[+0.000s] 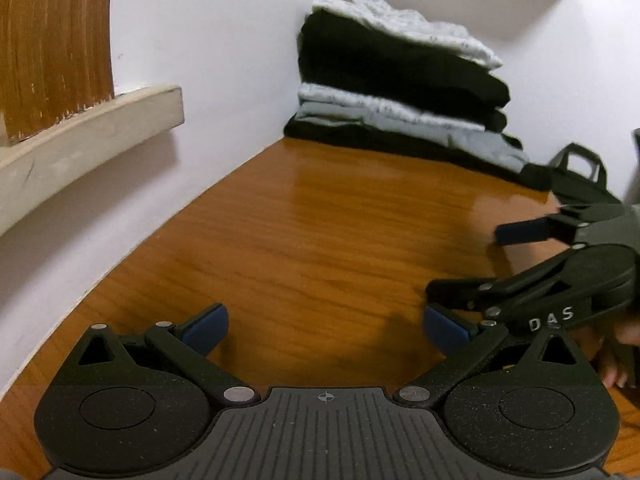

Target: Fold clothes

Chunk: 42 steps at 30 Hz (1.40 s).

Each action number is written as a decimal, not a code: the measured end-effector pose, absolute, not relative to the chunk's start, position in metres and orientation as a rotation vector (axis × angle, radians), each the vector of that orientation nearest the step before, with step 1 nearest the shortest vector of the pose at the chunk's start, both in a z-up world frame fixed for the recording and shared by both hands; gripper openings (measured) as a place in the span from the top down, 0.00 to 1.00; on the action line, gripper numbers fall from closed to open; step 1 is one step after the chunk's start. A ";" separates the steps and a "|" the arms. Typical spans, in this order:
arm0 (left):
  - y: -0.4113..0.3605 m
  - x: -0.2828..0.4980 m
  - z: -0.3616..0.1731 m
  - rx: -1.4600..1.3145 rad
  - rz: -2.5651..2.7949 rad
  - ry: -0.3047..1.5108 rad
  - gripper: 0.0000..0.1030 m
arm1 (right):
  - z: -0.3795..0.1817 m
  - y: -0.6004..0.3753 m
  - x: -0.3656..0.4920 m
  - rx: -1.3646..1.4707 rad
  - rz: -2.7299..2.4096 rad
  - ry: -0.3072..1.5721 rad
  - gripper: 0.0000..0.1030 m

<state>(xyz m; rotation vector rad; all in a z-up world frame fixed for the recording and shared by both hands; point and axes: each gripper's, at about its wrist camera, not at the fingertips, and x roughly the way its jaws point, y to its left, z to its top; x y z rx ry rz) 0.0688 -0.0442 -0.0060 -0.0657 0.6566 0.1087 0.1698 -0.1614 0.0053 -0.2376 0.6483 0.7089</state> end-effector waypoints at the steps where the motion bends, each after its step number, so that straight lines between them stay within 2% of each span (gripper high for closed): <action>1: -0.044 0.069 -0.007 -0.053 0.115 0.673 0.00 | 0.005 -0.162 0.167 -0.224 0.685 0.653 0.00; 21: -0.034 0.050 -0.006 0.013 0.011 0.696 0.00 | 0.001 -0.165 0.073 -0.019 0.113 0.679 0.00; 42: -0.035 0.050 -0.008 0.014 0.012 0.698 0.00 | -0.001 -0.171 0.055 0.007 0.037 0.679 0.00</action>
